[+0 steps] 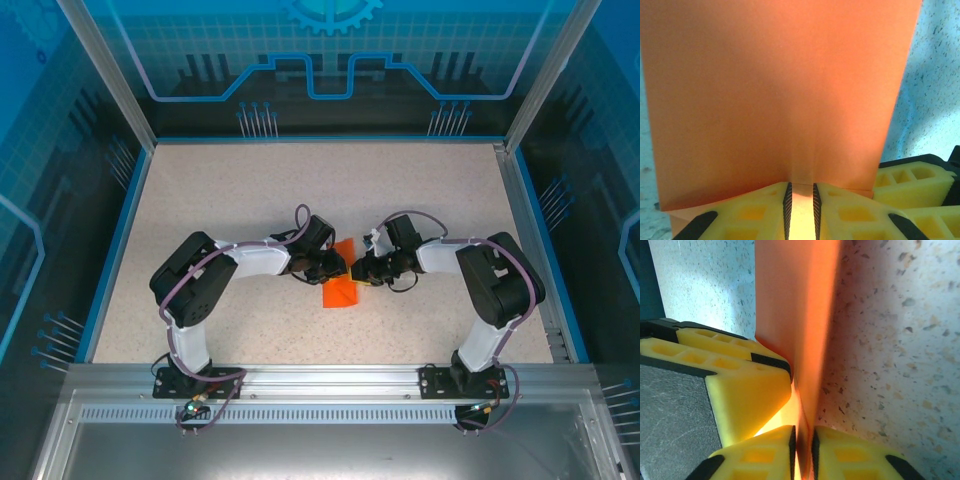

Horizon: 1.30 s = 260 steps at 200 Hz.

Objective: Fold a paper plane with a square sheet of paper (pick it up from the middle)
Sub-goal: Turn over the paper at the center of the table.

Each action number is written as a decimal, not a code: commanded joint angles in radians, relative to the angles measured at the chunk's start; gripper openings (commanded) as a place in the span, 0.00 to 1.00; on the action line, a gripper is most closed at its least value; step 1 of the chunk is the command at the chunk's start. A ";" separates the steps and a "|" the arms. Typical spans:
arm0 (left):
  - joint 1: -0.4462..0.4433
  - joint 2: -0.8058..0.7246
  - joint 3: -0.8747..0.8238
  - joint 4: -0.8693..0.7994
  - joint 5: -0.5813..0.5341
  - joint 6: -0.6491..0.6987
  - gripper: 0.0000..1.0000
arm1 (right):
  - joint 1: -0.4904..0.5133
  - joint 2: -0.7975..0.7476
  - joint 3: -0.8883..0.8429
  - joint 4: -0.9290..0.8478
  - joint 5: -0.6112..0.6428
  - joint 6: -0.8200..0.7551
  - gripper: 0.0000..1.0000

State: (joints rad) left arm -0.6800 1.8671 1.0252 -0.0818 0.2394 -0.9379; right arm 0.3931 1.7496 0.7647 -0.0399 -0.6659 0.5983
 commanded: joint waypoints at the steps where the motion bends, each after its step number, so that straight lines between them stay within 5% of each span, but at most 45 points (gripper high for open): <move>1: -0.007 -0.030 0.025 -0.058 -0.013 -0.013 0.22 | 0.014 -0.019 -0.008 -0.018 -0.013 -0.012 0.13; 107: -0.006 -0.093 0.071 -0.146 -0.132 -0.029 0.39 | 0.015 -0.010 -0.030 0.003 -0.022 -0.009 0.06; 260: -0.006 -0.264 -0.041 -0.179 -0.308 -0.044 0.45 | 0.043 -0.067 0.001 -0.104 0.074 -0.022 0.07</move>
State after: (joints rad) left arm -0.6800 1.6627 1.0264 -0.2501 -0.0319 -0.9703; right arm 0.4007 1.7344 0.7517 -0.0658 -0.6384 0.5949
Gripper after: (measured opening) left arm 0.444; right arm 0.073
